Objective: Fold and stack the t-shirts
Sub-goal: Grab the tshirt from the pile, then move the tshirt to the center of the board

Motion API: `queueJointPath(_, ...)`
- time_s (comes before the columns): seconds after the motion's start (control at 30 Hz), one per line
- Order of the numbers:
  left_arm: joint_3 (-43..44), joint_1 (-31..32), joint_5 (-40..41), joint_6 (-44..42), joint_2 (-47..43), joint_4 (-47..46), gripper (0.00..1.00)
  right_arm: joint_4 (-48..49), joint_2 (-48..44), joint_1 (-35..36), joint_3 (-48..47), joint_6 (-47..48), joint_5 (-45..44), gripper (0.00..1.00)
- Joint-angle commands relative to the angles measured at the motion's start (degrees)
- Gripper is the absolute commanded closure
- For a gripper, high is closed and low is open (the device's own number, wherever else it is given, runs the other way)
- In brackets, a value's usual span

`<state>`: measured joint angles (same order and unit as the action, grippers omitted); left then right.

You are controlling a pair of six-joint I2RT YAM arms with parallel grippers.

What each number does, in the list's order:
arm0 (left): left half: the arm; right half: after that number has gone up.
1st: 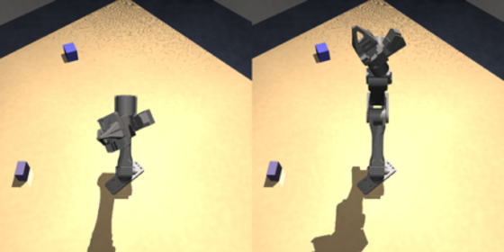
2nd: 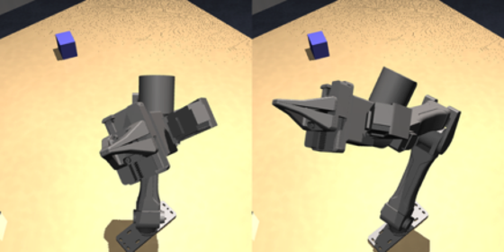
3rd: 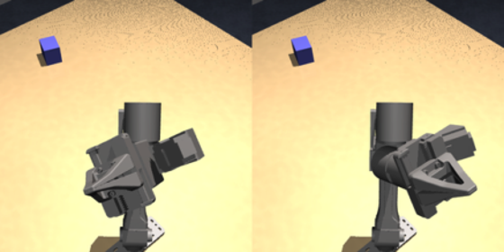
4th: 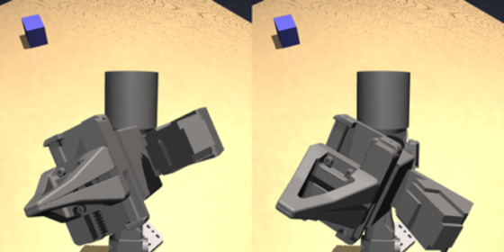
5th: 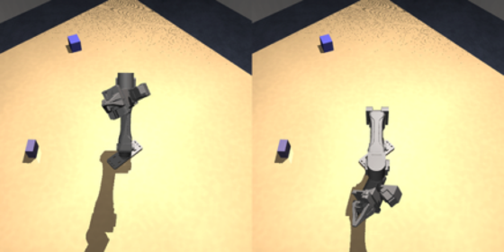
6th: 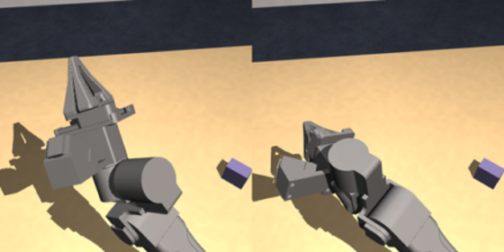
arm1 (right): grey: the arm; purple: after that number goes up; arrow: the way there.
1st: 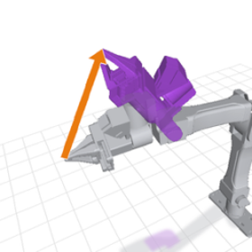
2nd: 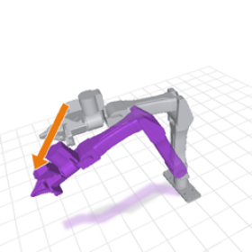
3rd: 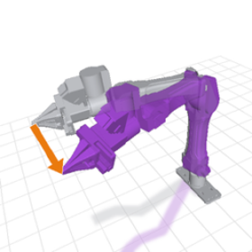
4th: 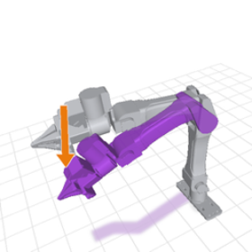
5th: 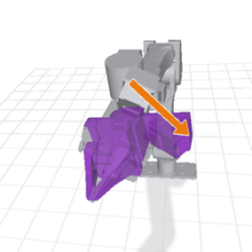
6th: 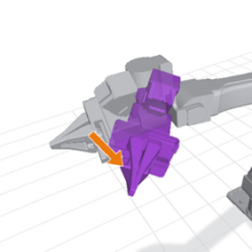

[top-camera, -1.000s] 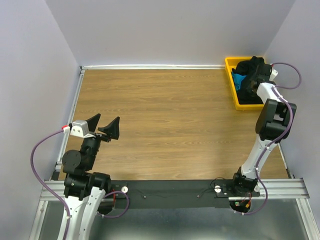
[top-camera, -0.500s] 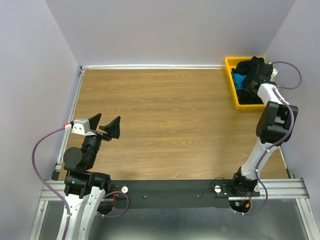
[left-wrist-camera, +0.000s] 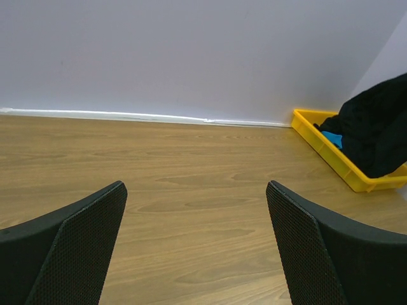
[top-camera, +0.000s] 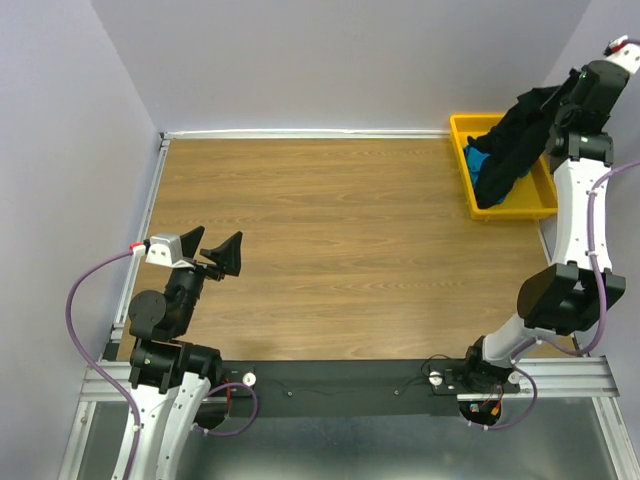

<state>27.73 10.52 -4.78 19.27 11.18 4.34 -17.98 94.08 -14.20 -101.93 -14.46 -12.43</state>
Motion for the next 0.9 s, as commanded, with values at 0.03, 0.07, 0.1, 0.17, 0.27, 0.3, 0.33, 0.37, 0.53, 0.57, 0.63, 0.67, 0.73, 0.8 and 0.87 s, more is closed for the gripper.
queueJointPath(0.03,-0.04,0.11,-1.29,-0.98,0.33,-0.74,0.02,0.57,-2.15,1.97,-7.83,3.12,8.62,0.99)
queueJointPath(0.07,-0.04,0.11,-1.20,-0.99,0.42,-0.74,0.01,0.57,-2.24,2.59,-10.63,3.03,9.69,0.99)
queueJointPath(0.1,-0.04,0.11,-1.29,-0.99,0.51,-0.74,0.02,0.57,-2.24,3.38,-11.79,3.12,10.75,0.99)
queueJointPath(0.17,-0.04,0.11,-1.29,-0.90,0.42,-0.74,0.02,0.40,-2.15,6.62,-15.03,3.47,14.08,0.99)
queueJointPath(0.27,-0.04,0.02,-1.20,-0.99,0.25,-0.65,0.02,-0.13,-2.24,14.08,-17.07,4.35,16.20,1.00)
queueJointPath(0.3,-0.04,0.02,-1.11,-0.99,0.16,-0.65,0.02,-0.13,-2.24,16.72,-17.25,4.44,17.16,0.99)
queueJointPath(0.33,-0.04,0.02,-1.11,-0.99,-0.02,-0.65,0.02,-0.13,-2.15,18.40,-17.16,4.44,18.74,0.99)
queueJointPath(0.37,-0.04,0.02,-1.03,-0.90,-0.10,-0.65,0.02,-0.22,-1.89,20.24,-16.90,3.66,19.36,0.99)
queueJointPath(0.53,0.05,0.02,-1.29,-0.98,-0.10,-0.65,0.01,-0.04,-0.04,32.79,-16.28,-0.04,23.14,0.99)
queueJointPath(0.57,0.05,-0.06,-1.29,-0.90,-0.11,-0.65,0.02,0.48,0.57,34.66,-16.02,-1.00,23.24,0.99)
queueJointPath(0.63,-0.04,0.02,-1.38,-0.99,-0.11,-0.74,0.02,0.75,3.20,39.04,-15.41,-3.02,23.59,0.99)
queueJointPath(0.67,-0.04,-0.06,-1.29,-0.90,-0.11,-0.74,0.02,1.01,4.08,40.29,-14.01,-4.68,24.11,0.99)
queueJointPath(0.73,-0.04,-0.06,-1.47,-0.90,-0.11,-0.82,0.02,1.27,7.07,44.40,-12.34,-6.88,24.12,1.00)
queueJointPath(0.8,-0.13,0.02,-1.46,-0.90,-0.10,-0.74,0.02,1.98,10.75,48.45,-9.10,-9.00,24.90,0.79)
queueJointPath(0.87,-0.04,0.02,-1.46,-0.98,-0.02,-0.74,0.02,1.89,14.09,51.27,-8.46,-11.80,30.25,0.43)
